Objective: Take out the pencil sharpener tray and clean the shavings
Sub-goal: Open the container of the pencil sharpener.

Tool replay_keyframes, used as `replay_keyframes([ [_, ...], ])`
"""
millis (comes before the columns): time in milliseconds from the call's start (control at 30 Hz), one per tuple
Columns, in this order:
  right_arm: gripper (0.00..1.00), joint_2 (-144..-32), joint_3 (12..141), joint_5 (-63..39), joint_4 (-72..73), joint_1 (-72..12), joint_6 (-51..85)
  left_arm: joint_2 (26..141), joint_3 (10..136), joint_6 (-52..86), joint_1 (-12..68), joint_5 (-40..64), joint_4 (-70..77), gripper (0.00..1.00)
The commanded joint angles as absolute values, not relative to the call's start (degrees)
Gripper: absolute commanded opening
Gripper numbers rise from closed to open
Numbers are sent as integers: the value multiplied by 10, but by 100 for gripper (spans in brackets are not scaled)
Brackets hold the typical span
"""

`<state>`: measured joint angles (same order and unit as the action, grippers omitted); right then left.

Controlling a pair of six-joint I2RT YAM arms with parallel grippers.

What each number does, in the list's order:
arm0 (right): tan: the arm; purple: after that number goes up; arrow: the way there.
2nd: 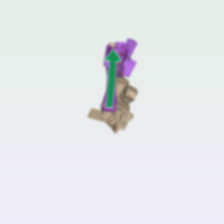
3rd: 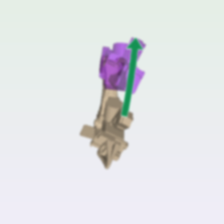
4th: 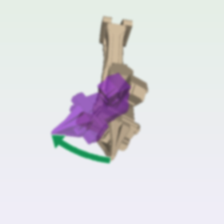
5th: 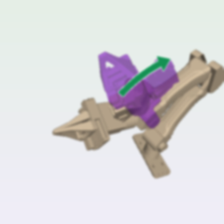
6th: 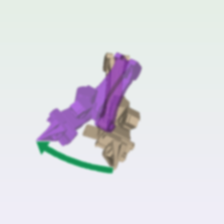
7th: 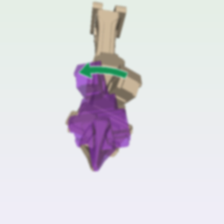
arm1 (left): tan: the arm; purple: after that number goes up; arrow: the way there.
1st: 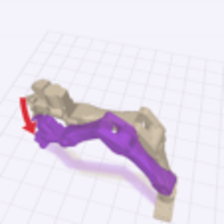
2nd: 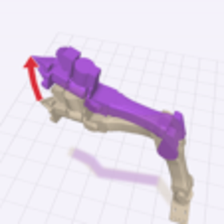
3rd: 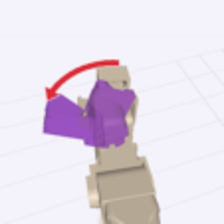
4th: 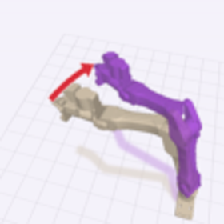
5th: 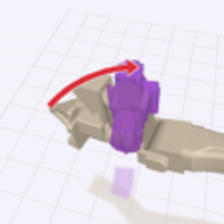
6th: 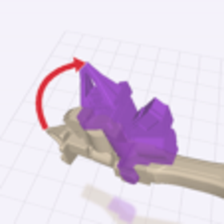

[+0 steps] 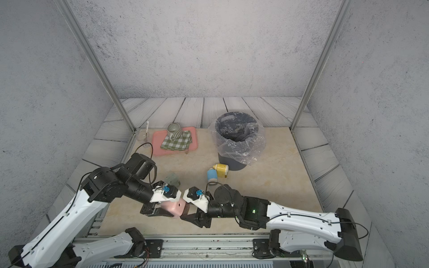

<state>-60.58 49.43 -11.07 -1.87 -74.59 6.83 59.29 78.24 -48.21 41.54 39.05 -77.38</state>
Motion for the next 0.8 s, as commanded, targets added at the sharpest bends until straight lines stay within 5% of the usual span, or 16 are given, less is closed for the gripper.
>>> replay_keyframes([
  [0,46,-601,500,-107,-22,-745,70,592,792,-489,419,403,-779,0],
  [300,0,-593,506,-99,-43,-745,67,593,783,-492,419,402,-781,0],
  [767,0,-551,493,-81,-64,-743,57,588,751,-492,420,399,-788,0],
])
